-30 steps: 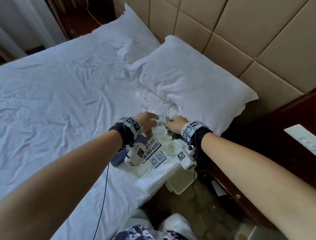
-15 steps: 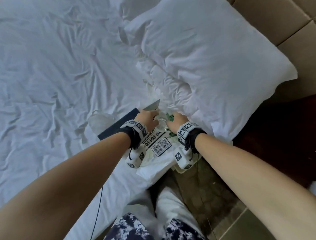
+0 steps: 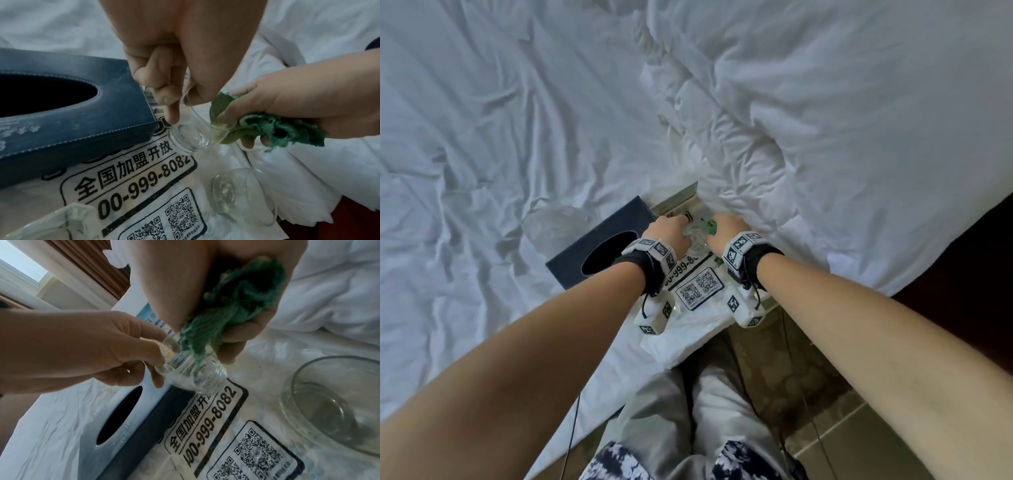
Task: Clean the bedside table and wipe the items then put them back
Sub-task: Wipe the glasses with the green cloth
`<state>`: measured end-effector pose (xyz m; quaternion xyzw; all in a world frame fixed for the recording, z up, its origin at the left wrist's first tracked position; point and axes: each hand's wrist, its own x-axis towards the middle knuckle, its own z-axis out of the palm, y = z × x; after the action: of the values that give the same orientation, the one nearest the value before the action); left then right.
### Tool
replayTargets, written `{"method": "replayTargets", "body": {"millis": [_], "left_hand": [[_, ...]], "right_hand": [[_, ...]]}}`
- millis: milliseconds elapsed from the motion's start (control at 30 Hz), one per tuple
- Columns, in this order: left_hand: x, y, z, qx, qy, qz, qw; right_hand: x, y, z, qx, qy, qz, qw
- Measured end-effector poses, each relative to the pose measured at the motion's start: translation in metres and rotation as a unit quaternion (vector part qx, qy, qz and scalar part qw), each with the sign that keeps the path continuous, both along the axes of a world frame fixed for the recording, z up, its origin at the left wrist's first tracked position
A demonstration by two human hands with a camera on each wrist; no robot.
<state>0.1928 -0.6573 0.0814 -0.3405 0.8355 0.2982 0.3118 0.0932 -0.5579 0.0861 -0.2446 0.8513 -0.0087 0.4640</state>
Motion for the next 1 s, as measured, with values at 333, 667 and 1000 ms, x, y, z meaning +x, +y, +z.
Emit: {"method": "replayTargets", "body": {"millis": [333,667,1000], "left_hand": [[-0.008,-0.002,-0.042,-0.015,-0.059,-0.014,0.998],[-0.007,0.003,-0.013,-0.027,-0.029,-0.010,0.999],[-0.002,0.044,0.027,0.051,0.123,-0.074,0.988]], "right_hand": [[-0.003,-0.012,-0.034,0.001,0.008,0.039,0.999],[-0.014,0.011,-0.006,-0.058,-0.010,0.012,0.998],[0.008,0.085,0.042,-0.067,0.068,-0.136,0.986]]}}
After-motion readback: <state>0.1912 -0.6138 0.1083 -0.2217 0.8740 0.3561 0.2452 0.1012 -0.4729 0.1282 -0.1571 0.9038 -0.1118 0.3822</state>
